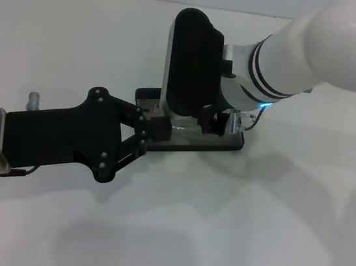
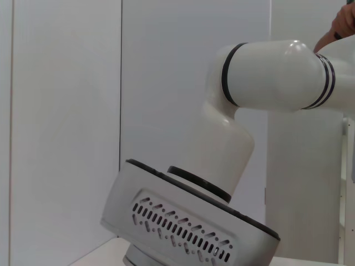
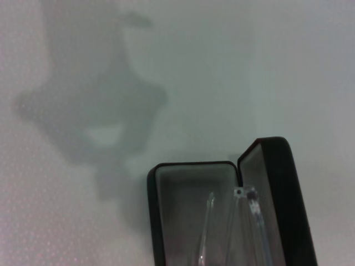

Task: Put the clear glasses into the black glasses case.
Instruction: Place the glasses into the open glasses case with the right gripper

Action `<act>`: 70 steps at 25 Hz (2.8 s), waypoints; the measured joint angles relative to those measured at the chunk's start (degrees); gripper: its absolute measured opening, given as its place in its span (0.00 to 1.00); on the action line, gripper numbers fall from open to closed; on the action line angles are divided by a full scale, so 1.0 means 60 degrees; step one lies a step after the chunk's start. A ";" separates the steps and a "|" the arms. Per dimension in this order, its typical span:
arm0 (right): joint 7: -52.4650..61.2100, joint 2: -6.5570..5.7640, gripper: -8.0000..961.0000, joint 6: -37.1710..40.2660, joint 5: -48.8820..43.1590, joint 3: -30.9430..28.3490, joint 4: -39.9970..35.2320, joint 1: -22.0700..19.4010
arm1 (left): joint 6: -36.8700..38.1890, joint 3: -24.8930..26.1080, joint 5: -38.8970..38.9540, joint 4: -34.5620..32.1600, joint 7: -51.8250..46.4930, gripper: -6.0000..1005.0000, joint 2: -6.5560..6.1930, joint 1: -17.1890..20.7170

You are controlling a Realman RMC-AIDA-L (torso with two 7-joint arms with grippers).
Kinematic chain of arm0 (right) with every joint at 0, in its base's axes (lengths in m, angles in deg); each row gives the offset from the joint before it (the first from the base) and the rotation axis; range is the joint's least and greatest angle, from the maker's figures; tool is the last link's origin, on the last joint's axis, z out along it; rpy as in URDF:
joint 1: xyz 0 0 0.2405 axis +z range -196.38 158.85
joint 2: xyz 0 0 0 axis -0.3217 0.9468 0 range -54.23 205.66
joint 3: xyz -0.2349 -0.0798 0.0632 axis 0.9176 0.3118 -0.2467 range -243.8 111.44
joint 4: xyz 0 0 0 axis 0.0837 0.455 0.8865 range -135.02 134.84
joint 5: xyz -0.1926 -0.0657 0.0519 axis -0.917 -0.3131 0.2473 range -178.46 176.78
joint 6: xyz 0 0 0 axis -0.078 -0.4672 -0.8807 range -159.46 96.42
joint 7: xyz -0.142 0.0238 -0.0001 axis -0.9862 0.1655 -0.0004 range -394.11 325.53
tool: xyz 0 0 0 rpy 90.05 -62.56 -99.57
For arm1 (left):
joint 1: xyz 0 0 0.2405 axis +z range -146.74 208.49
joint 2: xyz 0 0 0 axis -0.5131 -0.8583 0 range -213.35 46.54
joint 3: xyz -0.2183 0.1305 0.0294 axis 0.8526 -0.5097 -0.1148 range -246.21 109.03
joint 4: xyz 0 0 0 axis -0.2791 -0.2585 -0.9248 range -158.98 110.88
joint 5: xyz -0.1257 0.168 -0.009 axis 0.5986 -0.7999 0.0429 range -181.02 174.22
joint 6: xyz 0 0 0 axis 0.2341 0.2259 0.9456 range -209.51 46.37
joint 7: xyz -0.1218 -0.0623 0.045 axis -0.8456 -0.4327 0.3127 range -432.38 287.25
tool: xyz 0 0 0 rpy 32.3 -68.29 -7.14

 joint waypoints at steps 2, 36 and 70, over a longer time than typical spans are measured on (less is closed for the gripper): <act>0.0000 0.0000 0.14 -0.0001 0.0010 0.0005 -0.0017 -0.0007 | 0.0002 -0.0001 0.0000 0.0000 0.0002 0.05 -0.0001 0.0000; -0.0060 0.0023 0.15 0.0197 -0.0046 0.0290 -0.0661 -0.0383 | 0.1368 0.1486 0.0097 -0.0234 -0.0012 0.06 0.0002 0.0264; -0.0018 0.0002 0.15 0.0478 -0.0091 0.0034 -0.0636 -0.0542 | 0.1417 0.2005 -0.1199 -0.0605 -0.0241 0.06 -0.0214 0.0403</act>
